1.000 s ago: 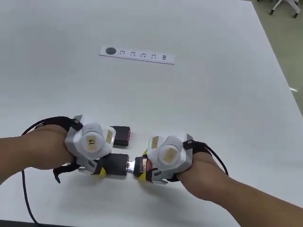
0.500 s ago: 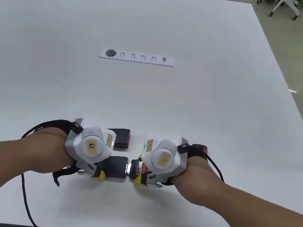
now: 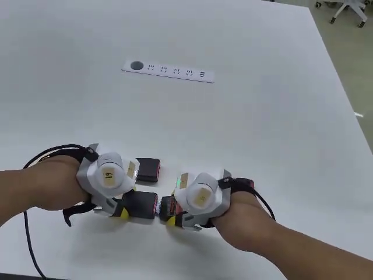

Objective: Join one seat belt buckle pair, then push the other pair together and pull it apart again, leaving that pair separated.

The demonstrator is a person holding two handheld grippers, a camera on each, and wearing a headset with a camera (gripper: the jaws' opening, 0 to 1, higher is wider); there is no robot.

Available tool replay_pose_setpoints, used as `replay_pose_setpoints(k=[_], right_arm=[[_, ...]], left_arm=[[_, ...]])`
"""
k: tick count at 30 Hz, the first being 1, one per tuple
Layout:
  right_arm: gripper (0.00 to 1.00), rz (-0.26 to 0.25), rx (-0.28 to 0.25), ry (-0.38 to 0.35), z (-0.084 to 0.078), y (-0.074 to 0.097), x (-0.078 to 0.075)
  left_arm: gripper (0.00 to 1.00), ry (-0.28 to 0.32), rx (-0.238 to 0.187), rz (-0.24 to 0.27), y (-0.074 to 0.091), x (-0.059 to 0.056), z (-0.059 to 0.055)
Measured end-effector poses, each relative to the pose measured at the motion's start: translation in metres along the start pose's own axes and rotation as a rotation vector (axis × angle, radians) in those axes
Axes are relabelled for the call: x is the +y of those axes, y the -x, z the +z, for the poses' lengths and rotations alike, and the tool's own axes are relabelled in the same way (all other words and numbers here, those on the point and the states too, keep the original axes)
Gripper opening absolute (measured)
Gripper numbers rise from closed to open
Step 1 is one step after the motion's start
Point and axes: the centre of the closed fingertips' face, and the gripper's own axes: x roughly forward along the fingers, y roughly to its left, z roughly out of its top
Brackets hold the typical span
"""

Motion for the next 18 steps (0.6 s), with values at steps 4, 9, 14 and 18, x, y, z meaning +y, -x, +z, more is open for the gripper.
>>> replay_pose_setpoints(k=[4, 9, 14, 18], right_arm=[[0.31, 0.003, -0.008, -0.013, -0.0009, 0.003, -0.001], [0.31, -0.001, -0.012, -0.011, 0.0007, 0.0052, 0.0016], [0.31, -0.003, -0.009, -0.015, 0.0012, 0.005, 0.0006], [0.32, -0.004, 0.0, -0.021, 0.0002, 0.0059, 0.0002]], left_arm=[[0.31, 0.004, 0.001, 0.003, 0.0009, -0.0005, 0.0006], [0.31, 0.007, 0.003, 0.001, 0.0009, -0.0001, -0.0003], [0.31, 0.012, 0.013, 0.001, 0.0011, -0.0005, 0.0004], [0.32, 0.022, 0.034, 0.007, 0.0019, -0.0022, 0.0027]])
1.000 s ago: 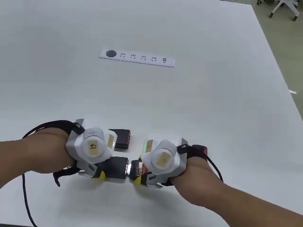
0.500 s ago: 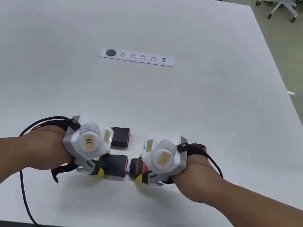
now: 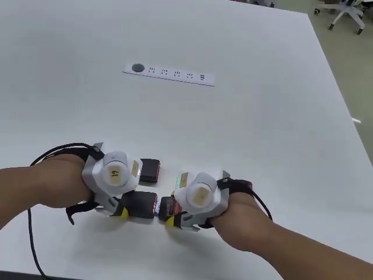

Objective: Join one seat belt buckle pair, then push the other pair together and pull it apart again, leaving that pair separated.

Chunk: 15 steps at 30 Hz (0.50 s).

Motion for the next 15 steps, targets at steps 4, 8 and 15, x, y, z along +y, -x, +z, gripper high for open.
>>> replay_pose_setpoints(k=[4, 8, 15], right_arm=[[0.33, 0.006, -0.003, -0.012, -0.001, 0.002, 0.001], [0.33, 0.011, -0.016, -0.004, 0.0, 0.003, 0.0], [0.32, 0.001, -0.04, -0.019, 0.008, 0.013, -0.002]], left_arm=[[0.33, 0.006, -0.002, 0.0, 0.001, -0.001, 0.001], [0.33, 0.031, 0.017, 0.015, 0.0, 0.001, -0.001], [0.34, 0.064, 0.01, 0.049, 0.01, 0.004, 0.001]])
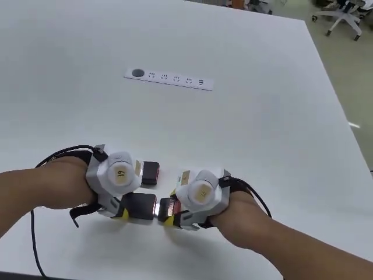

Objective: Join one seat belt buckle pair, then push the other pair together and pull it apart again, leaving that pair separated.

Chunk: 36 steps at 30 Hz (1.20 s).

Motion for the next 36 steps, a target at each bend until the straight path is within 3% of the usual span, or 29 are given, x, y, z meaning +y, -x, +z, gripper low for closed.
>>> replay_pose_setpoints(k=[2, 4, 9, 13, 17, 20, 24, 31, 36], right_arm=[[0.33, -0.011, -0.008, 0.0, 0.002, 0.004, -0.002], [0.31, -0.012, -0.02, 0.002, 0.006, 0.013, -0.001], [0.31, -0.036, -0.042, -0.001, 0.009, 0.024, -0.011], [0.3, -0.049, -0.035, 0.012, 0.003, 0.035, -0.018], [0.3, -0.079, -0.016, -0.003, -0.015, 0.047, -0.032], [0.29, -0.101, 0.001, -0.007, -0.029, 0.055, -0.042], [0.3, -0.132, 0.022, -0.044, -0.051, 0.068, -0.057], [0.32, -0.157, 0.061, -0.087, -0.094, 0.087, -0.076], [0.33, -0.145, 0.088, -0.108, -0.115, 0.091, -0.079]], left_arm=[[0.36, 0.006, -0.013, 0.011, 0.008, 0.001, 0.005], [0.37, -0.007, 0.002, 0.032, 0.014, 0.004, 0.007], [0.36, -0.003, -0.052, 0.071, 0.03, 0.017, 0.026], [0.36, 0.009, -0.069, 0.086, 0.034, 0.029, 0.032], [0.36, 0.017, -0.075, 0.115, 0.035, 0.048, 0.03], [0.36, 0.031, -0.078, 0.132, 0.034, 0.055, 0.03], [0.37, 0.048, -0.07, 0.144, 0.031, 0.071, 0.023], [0.37, 0.059, -0.06, 0.124, 0.02, 0.08, 0.015], [0.37, 0.057, -0.04, 0.108, 0.011, 0.084, 0.007]])
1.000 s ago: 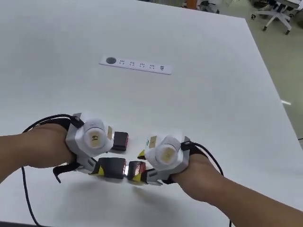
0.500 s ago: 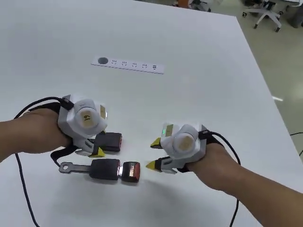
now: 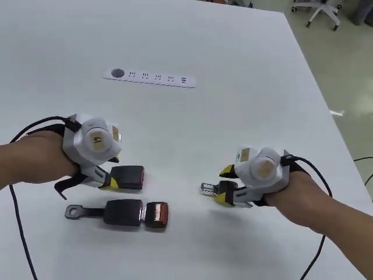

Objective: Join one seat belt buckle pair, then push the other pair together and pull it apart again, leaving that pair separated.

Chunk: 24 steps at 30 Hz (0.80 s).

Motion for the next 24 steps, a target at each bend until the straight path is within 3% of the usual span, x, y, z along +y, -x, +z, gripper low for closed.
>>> replay_pose_setpoints(k=[10, 21, 24], right_arm=[[0.31, 0.032, 0.056, 0.005, -0.026, -0.007, -0.001], [0.32, 0.109, 0.07, 0.067, -0.024, -0.011, -0.002], [0.32, 0.118, 0.072, 0.084, -0.023, -0.014, -0.005]], left_arm=[[0.36, -0.027, 0.012, -0.049, -0.014, -0.002, -0.006], [0.33, -0.035, 0.016, -0.069, -0.02, -0.004, -0.009], [0.33, -0.068, 0.018, -0.071, -0.021, -0.004, -0.01]])
